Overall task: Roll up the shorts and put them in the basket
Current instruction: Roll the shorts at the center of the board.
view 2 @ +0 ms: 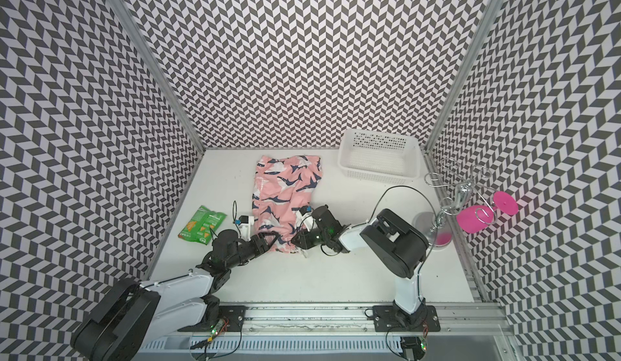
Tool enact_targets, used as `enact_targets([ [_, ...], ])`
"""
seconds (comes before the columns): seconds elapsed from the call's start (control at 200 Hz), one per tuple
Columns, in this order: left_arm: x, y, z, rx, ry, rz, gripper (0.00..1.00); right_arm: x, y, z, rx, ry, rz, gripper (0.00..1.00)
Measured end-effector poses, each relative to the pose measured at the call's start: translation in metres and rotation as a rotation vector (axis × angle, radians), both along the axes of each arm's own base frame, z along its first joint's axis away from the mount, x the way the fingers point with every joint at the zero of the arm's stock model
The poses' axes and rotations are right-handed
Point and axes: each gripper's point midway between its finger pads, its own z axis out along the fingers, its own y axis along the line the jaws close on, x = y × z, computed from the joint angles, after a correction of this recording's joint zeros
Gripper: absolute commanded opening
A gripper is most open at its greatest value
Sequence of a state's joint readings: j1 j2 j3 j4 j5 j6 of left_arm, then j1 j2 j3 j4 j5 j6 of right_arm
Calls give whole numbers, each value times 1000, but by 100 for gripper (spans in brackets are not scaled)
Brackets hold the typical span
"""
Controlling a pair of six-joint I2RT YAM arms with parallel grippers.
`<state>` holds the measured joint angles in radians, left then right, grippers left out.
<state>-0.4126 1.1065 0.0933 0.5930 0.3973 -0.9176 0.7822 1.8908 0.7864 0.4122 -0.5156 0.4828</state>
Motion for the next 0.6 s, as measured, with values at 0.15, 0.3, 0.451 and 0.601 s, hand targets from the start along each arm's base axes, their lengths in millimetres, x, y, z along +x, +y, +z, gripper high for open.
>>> enact_targets([
  [0.15, 0, 3, -2, 29, 19, 5, 11, -3, 0, 2, -15, -8, 8, 31],
  [0.3, 2, 4, -13, 76, 90, 2, 0, -10, -11, 9, -86, -62, 10, 47],
  [0.451, 6, 7, -17, 121, 152, -3, 0, -13, -23, 32, -185, -222, -3, 58],
  [0.601, 10, 16, -18, 148, 213, 11, 0, -30, -18, 60, -246, -448, 14, 71],
])
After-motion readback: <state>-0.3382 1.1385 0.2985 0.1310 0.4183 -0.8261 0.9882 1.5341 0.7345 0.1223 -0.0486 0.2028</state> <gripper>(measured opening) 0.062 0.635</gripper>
